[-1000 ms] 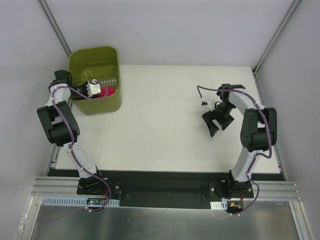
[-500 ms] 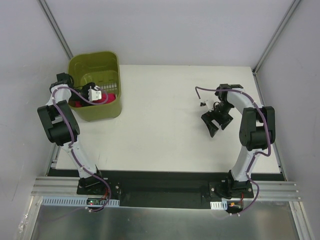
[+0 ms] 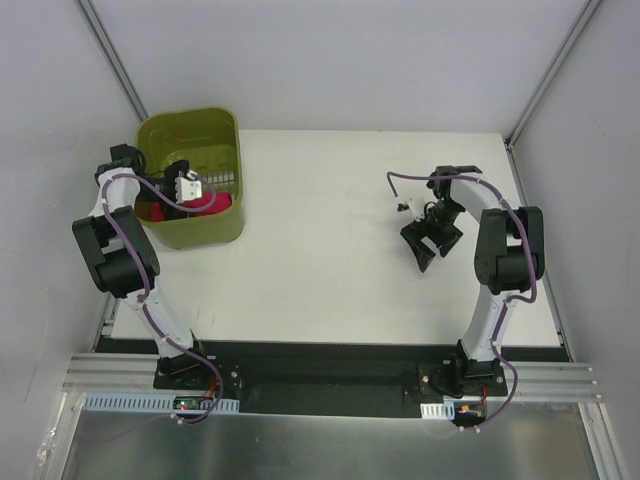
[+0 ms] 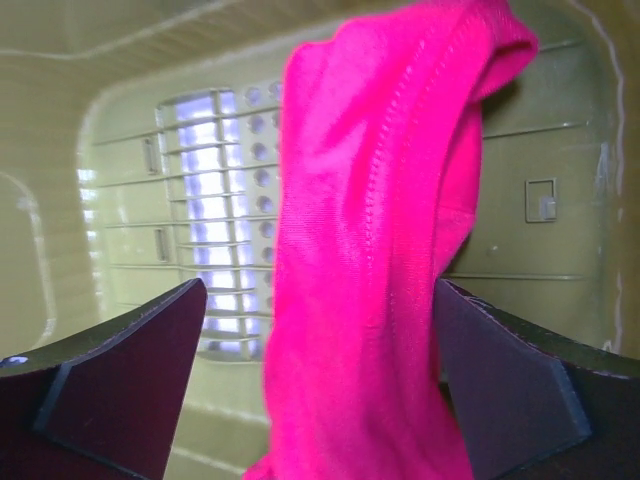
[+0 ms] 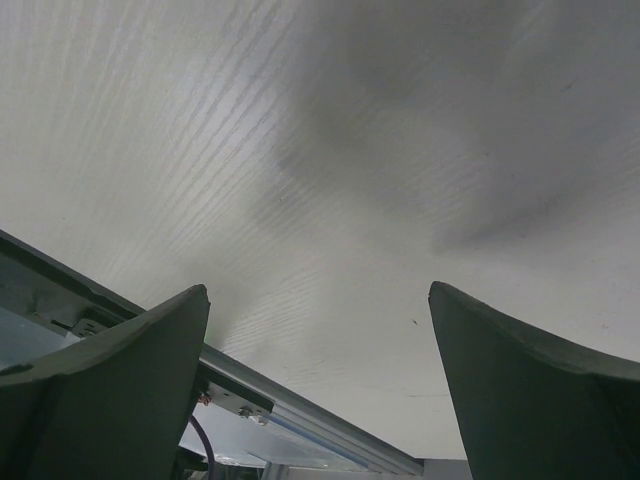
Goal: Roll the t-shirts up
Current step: Place the T-shirt in the bin.
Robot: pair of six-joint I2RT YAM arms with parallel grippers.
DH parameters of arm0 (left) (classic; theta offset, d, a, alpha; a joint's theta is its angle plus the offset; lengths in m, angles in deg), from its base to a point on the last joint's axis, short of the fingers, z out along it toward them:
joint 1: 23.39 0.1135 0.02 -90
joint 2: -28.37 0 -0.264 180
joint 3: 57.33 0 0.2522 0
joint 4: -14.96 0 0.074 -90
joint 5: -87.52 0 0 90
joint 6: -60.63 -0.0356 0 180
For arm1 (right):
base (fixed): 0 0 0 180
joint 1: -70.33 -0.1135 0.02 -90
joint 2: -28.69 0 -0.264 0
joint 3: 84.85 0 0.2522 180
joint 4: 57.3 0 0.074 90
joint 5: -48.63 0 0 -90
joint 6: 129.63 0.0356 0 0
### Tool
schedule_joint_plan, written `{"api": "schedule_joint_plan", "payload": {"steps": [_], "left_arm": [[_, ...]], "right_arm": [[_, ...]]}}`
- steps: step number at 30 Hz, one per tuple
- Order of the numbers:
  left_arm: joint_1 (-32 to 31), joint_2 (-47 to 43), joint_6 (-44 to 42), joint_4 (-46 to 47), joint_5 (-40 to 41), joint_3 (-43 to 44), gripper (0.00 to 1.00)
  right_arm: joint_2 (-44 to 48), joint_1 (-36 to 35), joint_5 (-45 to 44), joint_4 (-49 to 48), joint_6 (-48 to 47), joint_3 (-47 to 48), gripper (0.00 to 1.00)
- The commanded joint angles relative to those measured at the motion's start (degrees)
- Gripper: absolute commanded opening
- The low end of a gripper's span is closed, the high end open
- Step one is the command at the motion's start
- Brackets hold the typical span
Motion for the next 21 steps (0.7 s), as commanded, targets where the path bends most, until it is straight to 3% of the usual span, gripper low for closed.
{"api": "schedule_joint_plan", "payload": {"steps": [1, 6, 13, 16, 17, 18, 19, 20, 21], "left_arm": [[0.92, -6.89, -3.86, -9.48, -3.46, -2.07, 0.99], [0.92, -8.83, -0.71, -10.72, -5.74, -0.76, 0.99], [-0.57, -5.76, 19.32, -10.55, -10.49, 14.07, 0.95], [-3.12, -4.43, 26.78, -4.25, -3.83, 13.42, 0.82], [-3.91, -4.35, 29.76, 2.74, -1.03, 12.18, 0.78], [-5.48, -3.82, 34.75, 4.73, 5.18, 11.38, 0.73], [-6.54, -2.77, 38.02, 6.05, 9.42, 12.24, 0.65], [-7.42, 0.28, 42.49, 6.76, 13.12, 14.17, 0.48], [-8.65, 2.05, 52.37, 6.68, 20.11, 16.80, 0.42]], "right_arm": [[-1.80, -0.22, 0.82, 3.15, -1.74, 3.43, 0.96], [-3.22, 0.13, 2.48, 3.42, -2.09, 5.19, 0.96], [-4.09, 0.83, 4.42, 4.03, -2.97, 5.55, 0.96], [-4.62, 0.92, 4.34, 3.51, -2.88, 5.72, 0.96], [-4.62, 1.01, 4.33, 3.33, -2.88, 6.07, 0.96], [-4.71, 1.09, 4.33, 3.24, -2.97, 6.33, 0.96], [-4.80, 0.92, 4.33, 3.07, -2.80, 6.60, 0.96], [-4.80, 1.01, 4.33, 3.07, -2.71, 6.86, 0.96], [-4.71, 1.01, 4.33, 3.07, -2.62, 7.30, 0.96]]}}
